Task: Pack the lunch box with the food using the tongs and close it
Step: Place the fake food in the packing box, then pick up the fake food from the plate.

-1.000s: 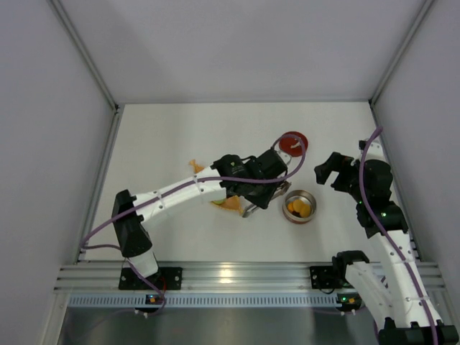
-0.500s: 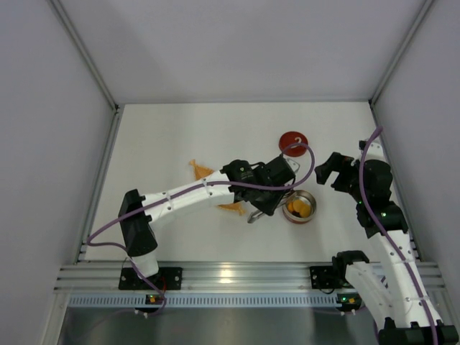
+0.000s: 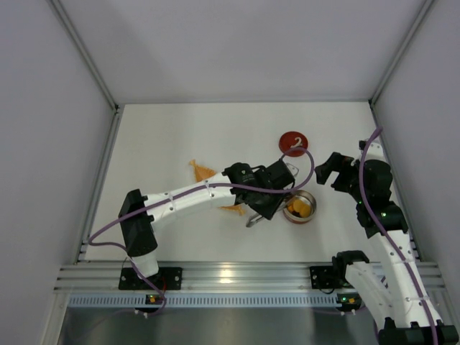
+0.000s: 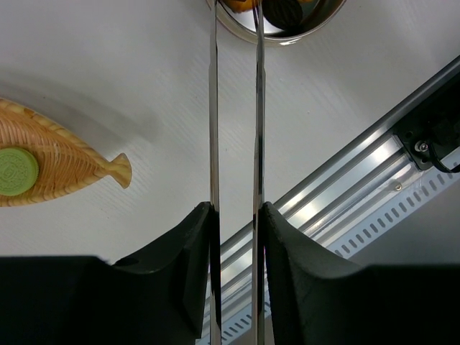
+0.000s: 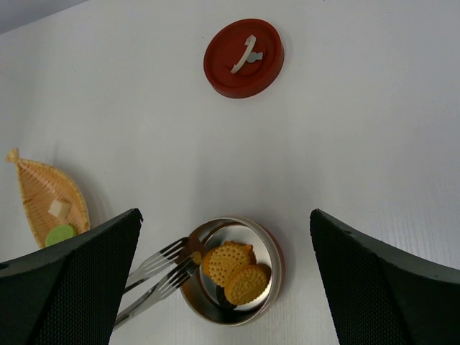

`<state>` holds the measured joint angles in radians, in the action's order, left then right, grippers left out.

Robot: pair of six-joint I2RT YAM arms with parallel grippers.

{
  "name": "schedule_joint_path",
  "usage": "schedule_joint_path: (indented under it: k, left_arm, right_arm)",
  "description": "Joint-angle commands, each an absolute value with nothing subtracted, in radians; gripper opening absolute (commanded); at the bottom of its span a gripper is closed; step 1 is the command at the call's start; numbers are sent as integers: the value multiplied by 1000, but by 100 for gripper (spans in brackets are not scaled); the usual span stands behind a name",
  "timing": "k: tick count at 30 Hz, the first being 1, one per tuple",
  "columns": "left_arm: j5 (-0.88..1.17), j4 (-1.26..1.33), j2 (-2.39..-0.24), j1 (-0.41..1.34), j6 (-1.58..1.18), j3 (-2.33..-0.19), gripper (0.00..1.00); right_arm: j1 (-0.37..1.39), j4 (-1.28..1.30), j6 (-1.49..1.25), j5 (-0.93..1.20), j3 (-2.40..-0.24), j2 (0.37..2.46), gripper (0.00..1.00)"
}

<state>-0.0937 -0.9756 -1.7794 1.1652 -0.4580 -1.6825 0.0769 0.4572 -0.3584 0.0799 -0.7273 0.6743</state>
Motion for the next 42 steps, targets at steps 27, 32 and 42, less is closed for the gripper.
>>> schedule_joint_path:
  k: [27, 32, 42]
  left_arm:
    - [-247, -995, -1577, 1175, -502, -1669, 42]
    - [-301, -1046, -1479, 1149, -526, -1614, 43]
    - [-293, -1101, -1306, 947, -525, -1424, 43]
  right_arm:
    - [89, 462, -347, 80, -762, 663, 99]
    - [89, 459, -348, 80, -761, 663, 99]
    - [89, 453, -354, 98, -759, 670, 100]
